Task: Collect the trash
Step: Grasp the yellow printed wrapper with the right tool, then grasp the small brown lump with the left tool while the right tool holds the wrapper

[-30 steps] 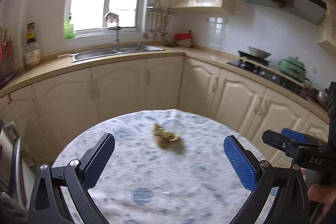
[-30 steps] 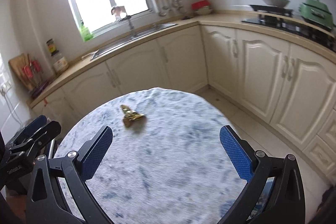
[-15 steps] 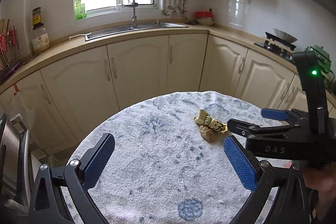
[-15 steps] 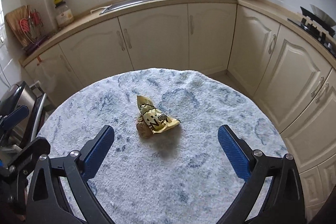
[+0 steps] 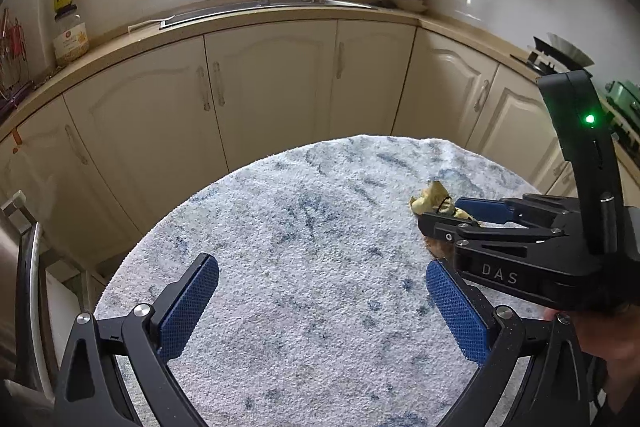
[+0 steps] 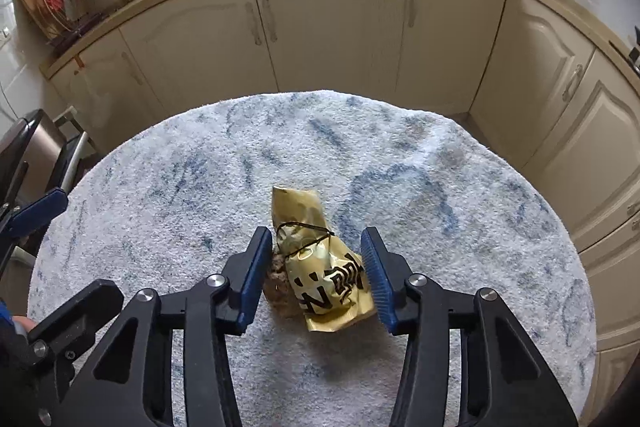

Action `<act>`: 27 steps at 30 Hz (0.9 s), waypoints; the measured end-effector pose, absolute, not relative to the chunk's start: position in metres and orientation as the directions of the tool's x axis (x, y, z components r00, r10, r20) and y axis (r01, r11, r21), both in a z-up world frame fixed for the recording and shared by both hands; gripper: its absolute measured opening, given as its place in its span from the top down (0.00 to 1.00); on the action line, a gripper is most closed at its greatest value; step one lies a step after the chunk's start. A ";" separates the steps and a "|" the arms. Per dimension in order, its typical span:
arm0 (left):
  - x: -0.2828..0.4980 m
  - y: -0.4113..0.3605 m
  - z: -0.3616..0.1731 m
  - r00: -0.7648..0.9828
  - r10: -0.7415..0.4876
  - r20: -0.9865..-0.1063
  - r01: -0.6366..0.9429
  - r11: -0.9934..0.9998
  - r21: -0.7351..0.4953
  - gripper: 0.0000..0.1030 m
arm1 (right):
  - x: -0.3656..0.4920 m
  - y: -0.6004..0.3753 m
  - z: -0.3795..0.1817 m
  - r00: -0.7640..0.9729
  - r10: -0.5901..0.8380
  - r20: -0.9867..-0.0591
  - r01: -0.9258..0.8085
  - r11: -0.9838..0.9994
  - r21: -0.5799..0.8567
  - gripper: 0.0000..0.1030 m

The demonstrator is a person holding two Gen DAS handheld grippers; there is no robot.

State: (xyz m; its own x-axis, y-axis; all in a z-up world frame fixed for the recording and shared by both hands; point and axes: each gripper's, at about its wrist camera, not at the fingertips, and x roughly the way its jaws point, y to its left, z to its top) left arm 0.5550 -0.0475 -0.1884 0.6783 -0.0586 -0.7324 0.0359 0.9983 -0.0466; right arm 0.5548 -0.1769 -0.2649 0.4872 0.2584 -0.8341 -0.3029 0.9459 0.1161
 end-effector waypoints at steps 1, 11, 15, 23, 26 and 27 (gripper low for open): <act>0.556 -0.048 -0.189 0.676 -0.061 -0.734 0.039 0.998 -0.047 0.01 | 0.554 -0.177 -0.264 0.488 0.262 -0.832 -0.306 0.945 0.118 0.63; 0.566 -0.074 -0.202 0.648 -0.083 -0.757 0.091 0.995 -0.031 0.01 | 0.531 -0.218 -0.254 0.507 0.334 -0.795 -0.258 0.939 0.229 0.71; 0.575 -0.090 -0.209 0.634 -0.086 -0.768 0.118 0.993 -0.014 0.01 | 0.520 -0.237 -0.254 0.522 0.315 -0.792 -0.229 0.947 0.226 0.71; 0.611 -0.128 -0.231 0.591 -0.074 -0.803 0.185 0.982 0.046 0.09 | 0.512 -0.262 -0.255 0.543 0.309 -0.781 -0.195 0.951 0.240 0.71; 0.622 -0.136 -0.238 0.573 -0.100 -0.813 0.204 0.979 0.023 0.16 | 0.508 -0.268 -0.252 0.554 0.308 -0.774 -0.184 0.951 0.247 0.71; 0.623 -0.139 -0.240 0.578 -0.108 -0.809 0.210 0.978 0.019 0.20 | 0.508 -0.270 -0.252 0.555 0.311 -0.772 -0.181 0.951 0.252 0.71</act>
State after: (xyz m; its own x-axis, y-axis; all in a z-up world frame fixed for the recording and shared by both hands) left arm 0.6234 -0.1385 -0.2396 0.5777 -0.1080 -0.8091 0.2098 0.9776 0.0193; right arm 0.5077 -0.2700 -0.2517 0.5552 0.3105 -0.7716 -0.1814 0.9506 0.2521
